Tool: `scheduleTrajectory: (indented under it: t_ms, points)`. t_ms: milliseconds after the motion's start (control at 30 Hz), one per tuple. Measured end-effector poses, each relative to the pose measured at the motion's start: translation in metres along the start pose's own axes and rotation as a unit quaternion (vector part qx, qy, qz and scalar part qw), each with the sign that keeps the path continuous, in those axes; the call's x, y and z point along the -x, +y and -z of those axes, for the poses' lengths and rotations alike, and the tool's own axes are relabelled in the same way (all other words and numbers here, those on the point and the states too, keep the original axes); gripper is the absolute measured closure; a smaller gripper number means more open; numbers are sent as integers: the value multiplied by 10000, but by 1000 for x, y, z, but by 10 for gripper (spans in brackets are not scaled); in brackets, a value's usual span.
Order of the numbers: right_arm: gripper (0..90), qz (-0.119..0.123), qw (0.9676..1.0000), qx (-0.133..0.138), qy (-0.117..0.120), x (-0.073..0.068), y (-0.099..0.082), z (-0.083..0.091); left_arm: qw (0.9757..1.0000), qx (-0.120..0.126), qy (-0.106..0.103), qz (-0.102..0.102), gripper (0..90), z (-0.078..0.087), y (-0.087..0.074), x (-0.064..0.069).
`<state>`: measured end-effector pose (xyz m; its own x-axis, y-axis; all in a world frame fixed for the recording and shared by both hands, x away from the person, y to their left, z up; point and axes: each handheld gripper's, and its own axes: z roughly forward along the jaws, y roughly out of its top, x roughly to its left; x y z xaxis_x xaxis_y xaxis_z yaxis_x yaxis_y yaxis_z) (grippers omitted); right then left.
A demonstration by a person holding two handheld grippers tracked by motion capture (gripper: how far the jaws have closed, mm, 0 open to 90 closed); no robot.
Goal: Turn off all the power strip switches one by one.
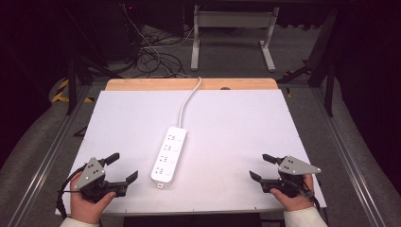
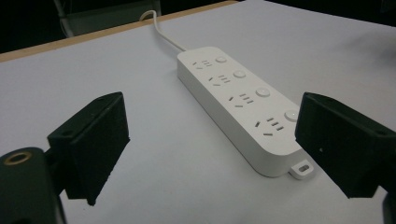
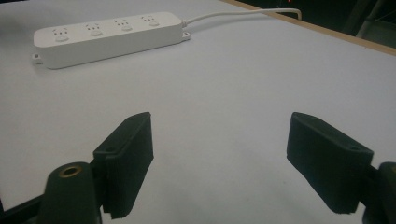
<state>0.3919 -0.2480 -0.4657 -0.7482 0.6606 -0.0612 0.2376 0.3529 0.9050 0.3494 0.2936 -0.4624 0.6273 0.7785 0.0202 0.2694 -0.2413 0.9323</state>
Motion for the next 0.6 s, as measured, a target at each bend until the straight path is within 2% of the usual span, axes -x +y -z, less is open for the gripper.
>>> scheduleTrajectory:
  t_ms: [33,133,300,333,433,533,600]
  points:
    - [238,-37,10000,-35,-27,0,-1,-1,9999,-119,-95,0,148,1,0,-1]
    - [238,-46,10000,-41,-44,0,-1,-1,9998,-143,-130,-3,171,1,0,-2]
    - [240,-35,10000,-61,-48,0,-1,-2,9999,-123,-46,-111,176,2,2,0]
    - [242,-41,10000,-61,-41,0,-1,-3,9997,-136,-16,-208,177,3,2,0]
    - [244,-75,9999,-75,-25,0,-2,-3,9996,-125,-6,-234,175,3,3,0]
    - [245,-84,9999,-57,-15,-1,-1,-3,9998,-61,-43,-180,186,5,5,0]
    - [245,-79,10000,-56,-2,-1,-1,-4,9998,-18,-177,-44,243,7,8,1]
